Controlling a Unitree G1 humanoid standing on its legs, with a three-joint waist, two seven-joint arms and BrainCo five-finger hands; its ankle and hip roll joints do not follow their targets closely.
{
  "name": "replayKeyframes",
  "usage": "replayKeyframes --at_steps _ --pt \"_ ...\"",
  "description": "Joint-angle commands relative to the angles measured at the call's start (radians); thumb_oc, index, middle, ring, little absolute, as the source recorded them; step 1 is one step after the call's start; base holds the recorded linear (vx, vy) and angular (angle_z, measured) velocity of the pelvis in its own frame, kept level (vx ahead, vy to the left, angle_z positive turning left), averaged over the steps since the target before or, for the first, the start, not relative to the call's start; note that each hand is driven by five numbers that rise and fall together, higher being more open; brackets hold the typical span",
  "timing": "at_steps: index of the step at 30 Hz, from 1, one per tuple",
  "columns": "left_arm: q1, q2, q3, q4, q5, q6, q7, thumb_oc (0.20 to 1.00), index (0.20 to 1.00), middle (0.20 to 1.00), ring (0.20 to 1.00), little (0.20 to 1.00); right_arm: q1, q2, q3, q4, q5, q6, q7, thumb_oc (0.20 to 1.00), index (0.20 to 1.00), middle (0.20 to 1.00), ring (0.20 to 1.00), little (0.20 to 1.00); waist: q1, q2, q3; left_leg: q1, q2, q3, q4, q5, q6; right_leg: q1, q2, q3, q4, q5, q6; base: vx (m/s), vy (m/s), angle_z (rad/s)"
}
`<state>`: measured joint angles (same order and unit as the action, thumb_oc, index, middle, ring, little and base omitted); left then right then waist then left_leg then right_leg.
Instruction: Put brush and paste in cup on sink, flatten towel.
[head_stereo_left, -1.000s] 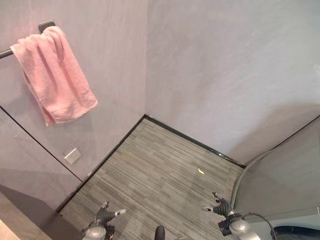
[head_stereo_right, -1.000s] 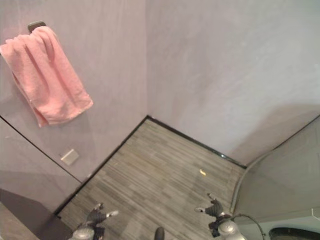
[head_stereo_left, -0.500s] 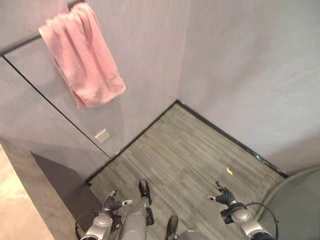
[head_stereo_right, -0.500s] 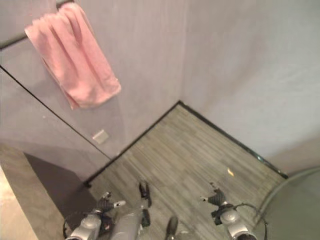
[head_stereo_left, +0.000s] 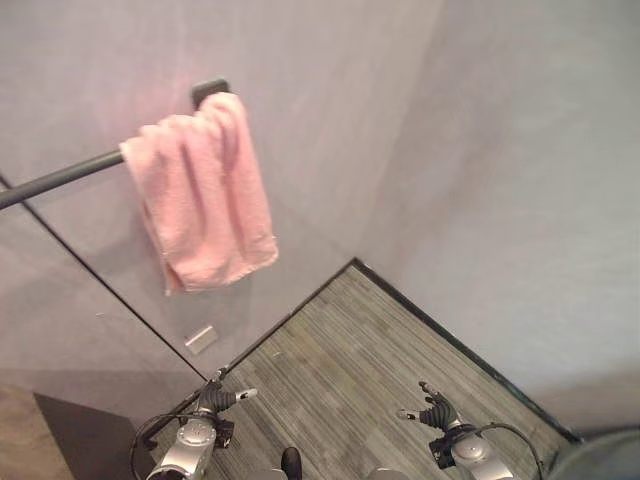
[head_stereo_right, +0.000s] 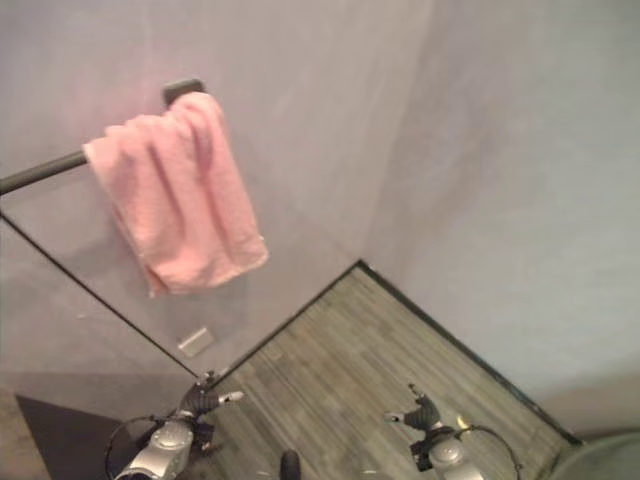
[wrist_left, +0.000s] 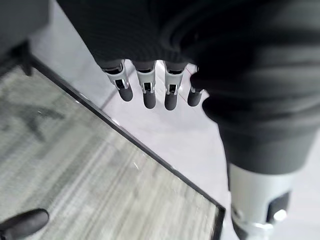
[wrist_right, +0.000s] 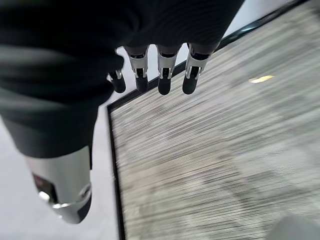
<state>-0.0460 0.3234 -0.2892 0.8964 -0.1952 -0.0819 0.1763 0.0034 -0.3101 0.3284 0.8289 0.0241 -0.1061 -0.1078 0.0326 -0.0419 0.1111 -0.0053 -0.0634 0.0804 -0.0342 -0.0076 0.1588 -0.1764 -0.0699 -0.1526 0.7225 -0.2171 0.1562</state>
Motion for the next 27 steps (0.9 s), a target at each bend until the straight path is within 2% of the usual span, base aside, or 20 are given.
replayKeyframes --at_steps 1,2,3,4,5,6,7,8,9,10,15,18,19,20,22,24,26,27 --pt "0.012 0.006 0.007 -0.009 0.003 -0.027 -0.005 1.0 1.0 1.0 1.0 1.0 0.015 -0.025 -0.009 -0.018 0.006 -0.029 0.002 1.0 1.0 1.0 1.0 1.0 -0.009 0.001 -0.008 -0.042 0.009 0.007 0.109 -0.012 -0.099 0.055 0.003 -0.055 -0.32 0.238 -0.015 0.11 -0.04 0.58" --pt "0.01 0.007 0.003 0.0 0.009 -0.03 -0.004 1.0 1.0 1.0 1.0 1.0 0.019 -0.026 -0.005 -0.021 0.007 -0.032 0.004 1.0 1.0 1.0 1.0 1.0 -0.013 0.002 -0.006 -0.035 0.008 -0.014 0.116 -0.017 -0.104 0.041 0.002 -0.039 -0.352 0.223 -0.023 0.13 -0.049 0.68" --pt "0.008 0.007 -0.002 0.006 0.012 -0.031 -0.005 1.0 1.0 1.0 1.0 1.0 0.021 -0.026 -0.001 -0.02 0.011 -0.034 0.005 1.0 1.0 1.0 1.0 1.0 -0.022 0.002 0.0 -0.023 0.004 -0.041 0.121 -0.024 -0.109 0.021 0.009 0.013 -0.395 0.217 -0.027 0.25 -0.114 0.56" --pt "-0.004 0.001 -0.012 0.022 0.017 -0.034 -0.002 1.0 1.0 1.0 1.0 1.0 0.021 -0.025 0.007 -0.013 0.013 -0.034 0.004 1.0 1.0 1.0 1.0 1.0 -0.037 -0.003 0.004 -0.007 -0.004 -0.09 0.125 -0.033 -0.119 -0.008 0.016 0.11 -0.486 0.239 -0.022 0.26 -0.153 0.59" --pt "-0.017 0.002 -0.019 0.025 0.022 -0.037 0.003 1.0 1.0 1.0 1.0 1.0 0.023 -0.026 0.012 -0.015 0.013 -0.035 0.001 1.0 1.0 1.0 1.0 1.0 -0.049 -0.006 0.008 0.002 -0.012 -0.131 0.13 -0.042 -0.123 -0.012 0.023 0.18 -0.538 0.26 -0.013 0.26 -0.162 0.5" --pt "-0.024 0.0 -0.024 0.029 0.021 -0.041 0.009 1.0 1.0 1.0 1.0 1.0 0.025 -0.027 0.016 -0.008 0.01 -0.035 -0.001 1.0 1.0 1.0 1.0 1.0 -0.056 -0.01 0.007 0.002 -0.016 -0.156 0.136 -0.037 -0.128 -0.029 0.025 0.223 -0.55 0.285 -0.007 0.14 -0.094 1.16" --pt "-0.024 0.0 -0.024 0.029 0.021 -0.041 0.009 1.0 1.0 1.0 1.0 1.0 0.025 -0.027 0.016 -0.008 0.01 -0.036 -0.001 1.0 1.0 1.0 1.0 1.0 -0.057 -0.009 0.007 0.002 -0.016 -0.158 0.137 -0.038 -0.128 -0.027 0.026 0.221 -0.55 0.284 -0.007 0.15 -0.076 1.56" --pt "-0.035 0.003 -0.032 0.033 0.026 -0.043 0.015 1.0 1.0 1.0 1.0 1.0 0.025 -0.032 0.021 -0.006 0.003 -0.033 0.0 1.0 1.0 1.0 1.0 1.0 -0.066 -0.016 0.008 0.01 -0.021 -0.193 0.139 -0.042 -0.131 -0.035 0.039 0.261 -0.547 0.294 0.005 0.08 -0.04 1.76" --pt "-0.035 0.003 -0.032 0.033 0.026 -0.043 0.015 1.0 1.0 1.0 1.0 1.0 0.025 -0.032 0.021 -0.006 0.003 -0.033 0.0 1.0 1.0 1.0 1.0 1.0 -0.067 -0.015 0.008 0.01 -0.021 -0.193 0.139 -0.042 -0.131 -0.035 0.039 0.261 -0.547 0.294 0.005 0.21 -0.215 1.6" --pt "-0.038 0.001 -0.038 0.032 0.031 -0.048 0.019 1.0 1.0 1.0 1.0 1.0 0.022 -0.028 0.031 0.011 -0.002 -0.035 0.002 1.0 1.0 1.0 1.0 1.0 -0.058 -0.036 -0.011 0.003 -0.028 -0.249 0.146 -0.049 -0.141 0.016 0.033 0.21 -0.596 0.278 -0.004 0.21 -0.244 1.3" --pt "-0.022 0.005 -0.023 0.016 -0.001 -0.054 0.023 1.0 1.0 1.0 1.0 1.0 0.002 -0.049 0.05 0.014 -0.013 -0.044 0.01 1.0 1.0 1.0 1.0 1.0 -0.035 -0.045 -0.032 -0.008 -0.011 -0.285 0.135 -0.038 -0.163 0.056 0.039 0.147 -0.635 0.263 -0.021 0.13 -0.172 0.67" --pt "-0.027 0.007 -0.025 0.013 -0.006 -0.05 0.028 1.0 1.0 1.0 1.0 1.0 -0.024 -0.065 0.062 0.006 -0.011 -0.049 -0.001 1.0 1.0 1.0 1.0 1.0 -0.024 -0.056 -0.024 -0.037 0.006 -0.323 0.134 -0.026 -0.185 0.07 0.039 0.081 -0.649 0.237 -0.041 0.07 -0.184 0.52" --pt "-0.037 0.0 -0.026 0.022 -0.009 -0.049 0.032 1.0 1.0 1.0 1.0 1.0 -0.025 -0.071 0.05 -0.005 -0.006 -0.052 -0.008 1.0 1.0 1.0 1.0 1.0 -0.027 -0.058 -0.016 -0.051 0.021 -0.294 0.134 -0.021 -0.19 0.076 0.03 0.051 -0.654 0.233 -0.043 0.02 -0.072 0.75" --pt "-0.037 0.0 -0.026 0.023 -0.009 -0.049 0.032 1.0 1.0 1.0 1.0 1.0 -0.025 -0.07 0.05 -0.005 -0.006 -0.052 -0.008 1.0 1.0 1.0 1.0 1.0 -0.03 -0.059 -0.018 -0.055 0.019 -0.296 0.133 -0.017 -0.19 0.073 0.028 0.049 -0.655 0.234 -0.042 0.01 -0.064 1.25" --pt "-0.056 -0.016 -0.028 0.031 -0.018 -0.046 0.038 1.0 1.0 1.0 1.0 1.0 -0.014 -0.078 0.036 -0.014 -0.013 -0.047 -0.023 1.0 1.0 1.0 1.0 1.0 -0.061 -0.058 -0.022 -0.073 0.088 -0.112 0.083 -0.016 -0.194 0.083 0.004 -0.039 -0.656 0.22 -0.043 0.07 -0.035 1.42" --pt "-0.044 -0.013 -0.04 0.013 -0.013 -0.048 0.031 1.0 1.0 1.0 1.0 1.0 0.0 -0.069 0.038 0.008 -0.022 -0.04 -0.019 1.0 1.0 1.0 1.0 1.0 -0.063 -0.045 -0.03 -0.069 0.096 -0.077 0.085 -0.02 -0.196 0.1 -0.009 -0.065 -0.643 0.213 -0.041 0.14 0.094 1.28" --pt "-0.012 0.005 -0.045 -0.025 0.004 -0.046 0.018 1.0 1.0 1.0 1.0 1.0 -0.007 -0.057 0.044 0.011 -0.033 -0.036 -0.013 1.0 1.0 1.0 1.0 1.0 -0.053 -0.032 -0.033 -0.05 0.069 -0.079 0.106 -0.052 -0.179 0.122 -0.029 -0.046 -0.62 0.211 -0.033 0.14 0.231 -0.19" --pt "-0.011 0.006 -0.045 -0.026 0.004 -0.046 0.018 1.0 1.0 1.0 1.0 1.0 -0.007 -0.057 0.044 0.011 -0.033 -0.036 -0.013 1.0 1.0 1.0 1.0 1.0 -0.052 -0.032 -0.032 -0.05 0.069 -0.079 0.106 -0.052 -0.179 0.123 -0.029 -0.045 -0.62 0.211 -0.033 0.11 0.271 -0.54"
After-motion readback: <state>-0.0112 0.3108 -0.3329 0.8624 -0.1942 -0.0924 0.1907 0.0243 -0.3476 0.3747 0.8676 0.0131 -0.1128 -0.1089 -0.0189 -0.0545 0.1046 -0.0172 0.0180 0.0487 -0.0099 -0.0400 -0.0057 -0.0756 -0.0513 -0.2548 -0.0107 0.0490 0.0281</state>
